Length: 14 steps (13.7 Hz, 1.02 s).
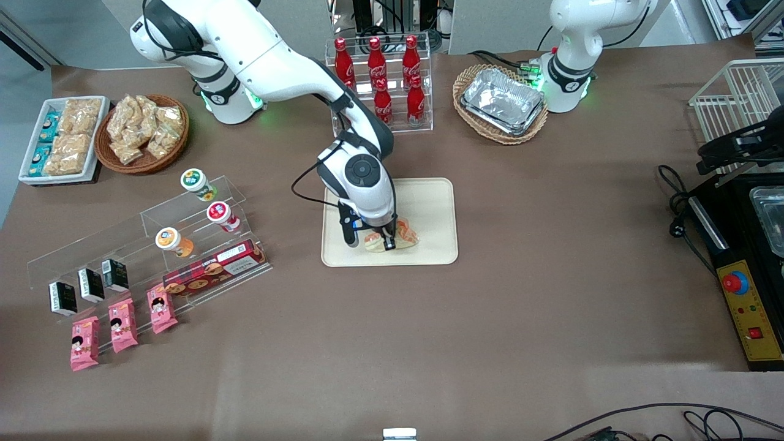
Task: Place sandwich on tray
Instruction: 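Lower the sandwich onto the tray beside the black box, then open the right gripper and raise it off the sandwich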
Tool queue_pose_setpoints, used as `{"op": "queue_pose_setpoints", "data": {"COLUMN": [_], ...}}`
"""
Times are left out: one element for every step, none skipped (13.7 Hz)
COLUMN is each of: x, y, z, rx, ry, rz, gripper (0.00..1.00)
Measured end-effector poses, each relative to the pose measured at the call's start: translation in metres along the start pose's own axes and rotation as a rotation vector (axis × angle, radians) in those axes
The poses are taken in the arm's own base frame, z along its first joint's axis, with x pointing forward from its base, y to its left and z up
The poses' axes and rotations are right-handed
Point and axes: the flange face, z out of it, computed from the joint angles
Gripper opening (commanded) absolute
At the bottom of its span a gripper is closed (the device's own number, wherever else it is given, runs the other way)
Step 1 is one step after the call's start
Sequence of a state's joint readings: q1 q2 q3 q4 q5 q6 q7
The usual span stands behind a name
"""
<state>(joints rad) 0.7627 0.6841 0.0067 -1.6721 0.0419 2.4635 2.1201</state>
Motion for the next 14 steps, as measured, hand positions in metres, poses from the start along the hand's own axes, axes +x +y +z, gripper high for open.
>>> {"op": "queue_pose_setpoints", "data": {"x": [0.003,0.006,0.009,0.012,0.013,0.013,0.014,0.015,0.016,0.016,0.017,0.018,0.019,0.019], "y": [-0.002,-0.004,-0.006,-0.009,-0.011,-0.014,-0.018,-0.022,-0.025,-0.027,-0.029,-0.032,-0.034,-0.036], "z": [0.001,0.001,0.0,0.0,-0.002,-0.005,-0.009,-0.013,-0.017,-0.021,-0.025,-0.032,-0.041,-0.054], "rx": [0.001,0.005,0.01,0.018,0.027,0.036,0.045,0.053,0.06,0.066,0.072,0.075,0.072,0.068], "ry": [0.004,0.008,0.012,0.02,0.024,0.022,0.017,0.013,0.009,0.006,0.003,0.001,0.003,0.005], "rz": [0.004,0.009,0.011,0.007,0.001,0.001,0.004,0.008,0.011,0.013,0.016,0.019,0.018,0.015], "gripper": [0.85,0.87,0.93,0.95,0.96,0.96,0.97,0.97,0.97,0.97,0.97,0.97,0.97,0.98]}}
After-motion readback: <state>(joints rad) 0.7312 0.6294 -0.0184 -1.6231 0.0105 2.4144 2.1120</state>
